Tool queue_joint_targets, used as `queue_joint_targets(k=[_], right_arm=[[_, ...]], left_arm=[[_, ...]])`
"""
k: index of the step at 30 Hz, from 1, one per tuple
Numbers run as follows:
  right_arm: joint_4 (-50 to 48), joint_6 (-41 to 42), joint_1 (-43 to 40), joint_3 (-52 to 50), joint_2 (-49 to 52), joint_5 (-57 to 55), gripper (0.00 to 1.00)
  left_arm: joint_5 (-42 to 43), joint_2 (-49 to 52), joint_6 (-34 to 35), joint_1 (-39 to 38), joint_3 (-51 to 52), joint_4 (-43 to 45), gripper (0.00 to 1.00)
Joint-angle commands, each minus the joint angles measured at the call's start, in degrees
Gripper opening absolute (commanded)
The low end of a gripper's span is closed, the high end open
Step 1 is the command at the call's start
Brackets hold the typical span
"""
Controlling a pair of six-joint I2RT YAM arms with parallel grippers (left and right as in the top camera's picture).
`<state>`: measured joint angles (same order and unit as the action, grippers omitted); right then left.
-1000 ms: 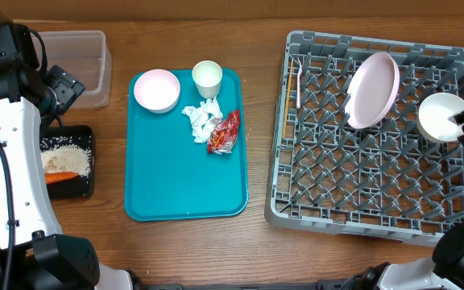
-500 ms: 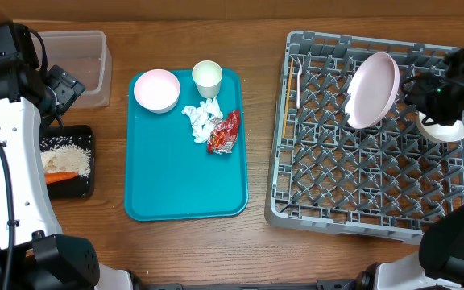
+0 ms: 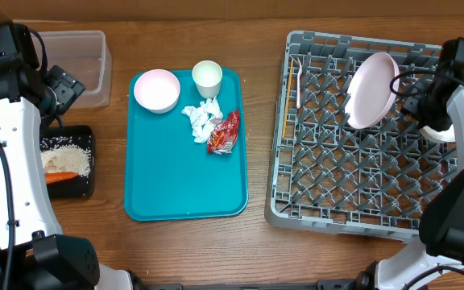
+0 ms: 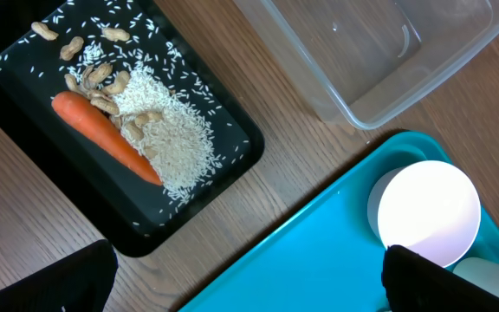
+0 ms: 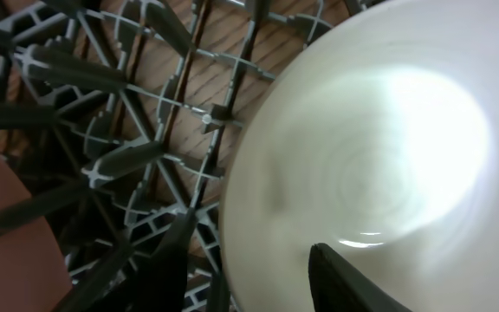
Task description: Sort waste into correct bins and load items into the dishwasher rack
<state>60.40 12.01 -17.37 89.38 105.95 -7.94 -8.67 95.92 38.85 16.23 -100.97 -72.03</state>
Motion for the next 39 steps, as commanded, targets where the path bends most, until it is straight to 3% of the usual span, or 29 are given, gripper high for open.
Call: queue_joint_targets(k=[1, 3, 10, 17, 26, 31, 36, 39], right_arm=[[-0.1, 0.3, 0.0, -0.1, 0.4, -1.5, 0.42], [0.1, 0.5, 0.0, -0.1, 0.4, -1.5, 0.29], [3.2, 3.0, 0.0, 2.2, 0.3, -1.5, 0.04], [9.5, 3.2, -0.5, 8.5, 0.0, 1.3, 0.04], [14.5, 3.0, -5.2, 11.7, -5.9, 22.3, 0.04], [18.4, -6.2, -12.5, 10.8, -10.1, 39.6, 0.04], [20.4, -19.1, -22.3, 5.7, -10.2, 66.8, 0.04], [19.9, -25.0, -26.0, -0.2, -10.2, 72.9, 0.04]], left_arm=[[-0.7, 0.2, -0.3, -0.2, 0.2, 0.1, 1.0], [-0.7, 0.2, -0.3, -0.2, 0.2, 0.1, 1.0], [-0.7, 0.2, -0.3, -0.2, 0.2, 0.1, 1.0], [-0.7, 0.2, -0.3, -0.2, 0.2, 0.1, 1.0], [-0.7, 0.2, -0.3, -0.2, 0.2, 0.1, 1.0], [-0.7, 0.2, -0.3, -0.2, 0.2, 0.1, 1.0], [-0.7, 0.2, -0.3, -0.2, 0.2, 0.1, 1.0], [-0.7, 0.2, -0.3, -0.2, 0.2, 0.1, 1.0]])
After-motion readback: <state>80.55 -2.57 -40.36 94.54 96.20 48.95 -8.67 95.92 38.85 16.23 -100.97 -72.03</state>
